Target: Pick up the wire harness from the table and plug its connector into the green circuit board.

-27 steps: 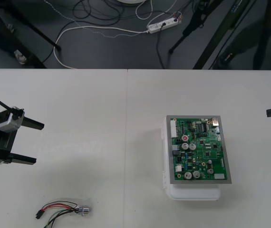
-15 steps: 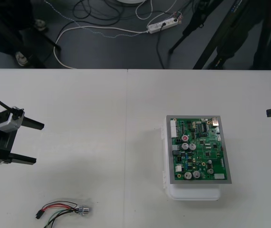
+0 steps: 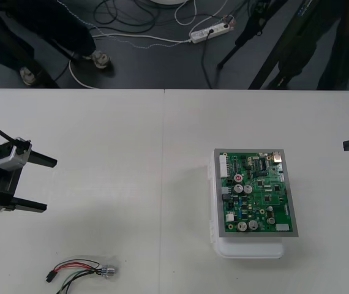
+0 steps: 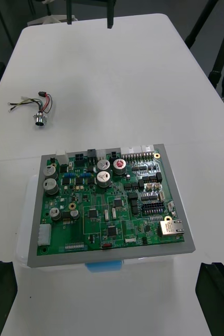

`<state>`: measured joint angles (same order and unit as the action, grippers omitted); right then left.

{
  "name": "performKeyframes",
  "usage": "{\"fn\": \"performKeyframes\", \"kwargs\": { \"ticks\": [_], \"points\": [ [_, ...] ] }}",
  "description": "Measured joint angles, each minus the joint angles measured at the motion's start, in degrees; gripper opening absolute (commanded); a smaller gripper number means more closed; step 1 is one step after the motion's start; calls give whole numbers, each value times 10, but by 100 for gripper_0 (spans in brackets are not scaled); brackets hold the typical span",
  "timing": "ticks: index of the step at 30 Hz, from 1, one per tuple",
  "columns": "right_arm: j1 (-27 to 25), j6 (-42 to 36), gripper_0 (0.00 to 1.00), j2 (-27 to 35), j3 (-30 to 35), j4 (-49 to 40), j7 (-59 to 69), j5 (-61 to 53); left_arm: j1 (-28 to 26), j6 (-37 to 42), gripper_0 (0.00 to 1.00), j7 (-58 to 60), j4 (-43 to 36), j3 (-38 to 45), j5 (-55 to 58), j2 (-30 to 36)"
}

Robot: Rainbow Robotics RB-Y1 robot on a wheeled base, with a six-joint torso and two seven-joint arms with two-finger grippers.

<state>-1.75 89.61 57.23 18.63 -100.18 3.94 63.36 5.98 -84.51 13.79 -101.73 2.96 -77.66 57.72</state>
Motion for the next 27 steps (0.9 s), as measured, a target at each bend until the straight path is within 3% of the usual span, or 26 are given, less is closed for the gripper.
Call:
{"fn": "performKeyframes", "kwargs": {
  "ticks": [27],
  "points": [
    [0,0,100,0,0,0,0,0,0,0,93,0,0,0,0,-1]
  ]
}}
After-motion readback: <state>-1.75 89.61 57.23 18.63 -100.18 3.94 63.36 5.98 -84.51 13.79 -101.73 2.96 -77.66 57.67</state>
